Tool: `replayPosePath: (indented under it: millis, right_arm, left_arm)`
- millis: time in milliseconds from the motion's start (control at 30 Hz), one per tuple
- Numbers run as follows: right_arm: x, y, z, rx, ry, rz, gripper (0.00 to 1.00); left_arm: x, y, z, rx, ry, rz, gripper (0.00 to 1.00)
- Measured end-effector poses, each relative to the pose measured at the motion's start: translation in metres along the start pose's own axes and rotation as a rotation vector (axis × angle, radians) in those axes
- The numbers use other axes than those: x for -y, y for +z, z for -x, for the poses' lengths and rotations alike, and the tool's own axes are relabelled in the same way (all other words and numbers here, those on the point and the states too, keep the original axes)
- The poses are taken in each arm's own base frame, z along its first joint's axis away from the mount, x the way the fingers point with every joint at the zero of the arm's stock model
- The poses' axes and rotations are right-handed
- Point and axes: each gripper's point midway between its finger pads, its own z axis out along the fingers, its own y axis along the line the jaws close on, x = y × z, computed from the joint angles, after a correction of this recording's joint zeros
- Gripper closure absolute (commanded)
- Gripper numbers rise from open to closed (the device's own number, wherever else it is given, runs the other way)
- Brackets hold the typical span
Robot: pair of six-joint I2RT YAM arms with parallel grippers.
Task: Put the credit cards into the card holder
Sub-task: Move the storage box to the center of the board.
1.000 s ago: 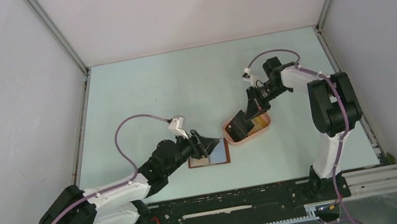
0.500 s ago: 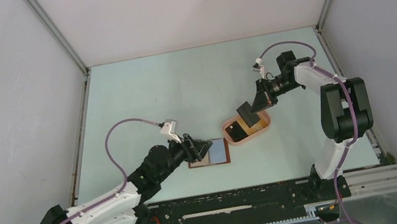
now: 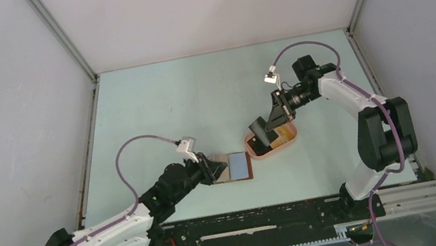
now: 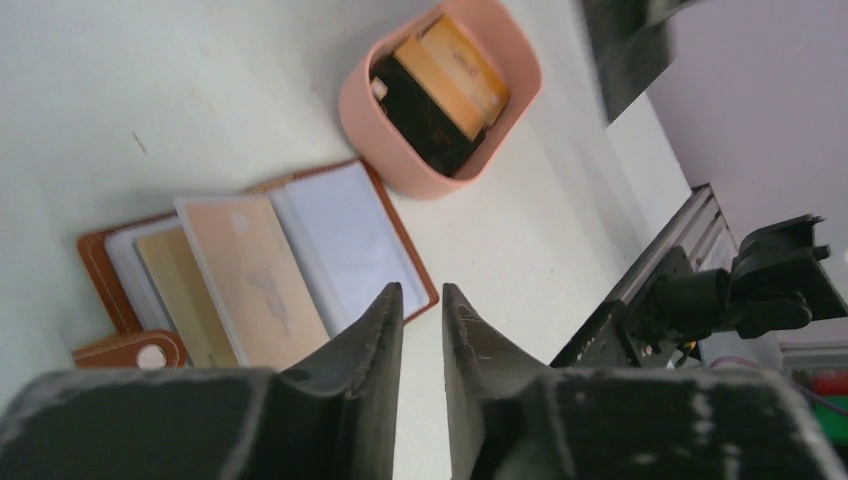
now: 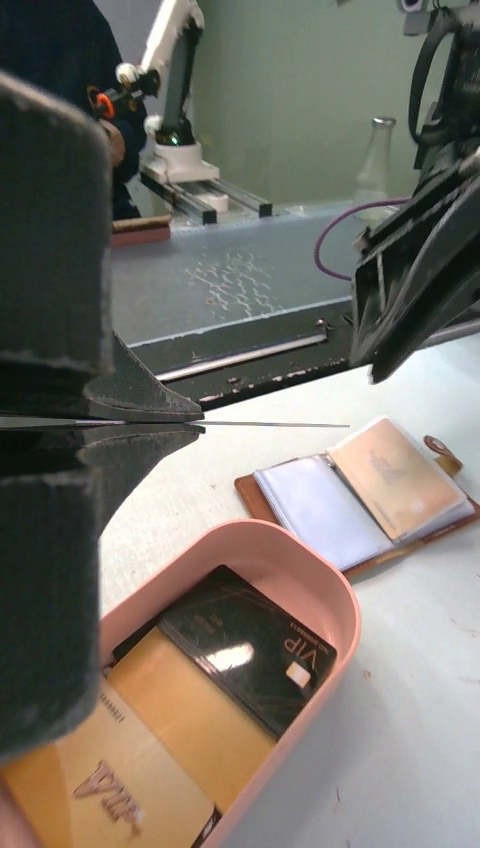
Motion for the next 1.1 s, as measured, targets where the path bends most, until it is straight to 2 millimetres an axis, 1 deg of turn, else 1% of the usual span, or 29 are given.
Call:
replayPosePath:
  millis: [33, 100, 233, 367, 533, 733, 833, 933, 1100]
  right_arm:
    - [-0.003, -0.005, 0.003, 0.014, -0.018, -0.010, 1.00]
    - [-0.007, -0.016, 0.009, 0.051, -0.048, -0.033, 1.00]
    - [-0.012, -0.039, 0.019, 0.121, -0.097, -0.077, 1.00]
    - [-0.010, -0.045, 0.021, 0.140, -0.100, -0.091, 1.00]
    - [-0.010, -0.045, 0.021, 0.140, -0.101, -0.089, 1.00]
    - [-0.010, -0.047, 0.022, 0.147, -0.099, -0.089, 1.00]
    - [-0.009, -0.048, 0.022, 0.150, -0.100, -0.089, 1.00]
    - [-0.010, -0.049, 0.022, 0.154, -0.101, -0.087, 1.00]
    - [-0.010, -0.050, 0.022, 0.158, -0.105, -0.082, 1.00]
  left_arm:
    - [-0.003, 0.003, -0.006, -0.023, -0.003, 0.007, 0.86]
    - [-0.007, 0.006, -0.020, -0.075, -0.009, 0.016, 0.91]
    - [-0.010, 0.010, -0.047, -0.174, -0.012, 0.017, 0.94]
    - [-0.001, 0.015, -0.068, -0.252, 0.003, 0.005, 0.94]
    - [0.016, 0.035, -0.084, -0.329, 0.022, 0.001, 0.94]
    - [0.029, 0.068, -0.092, -0.374, 0.034, 0.018, 0.94]
    - [0.030, 0.082, -0.095, -0.390, 0.039, 0.039, 0.93]
    - [0.031, 0.099, -0.093, -0.389, 0.053, 0.067, 0.93]
    - [0.024, 0.127, -0.084, -0.377, 0.073, 0.133, 0.93]
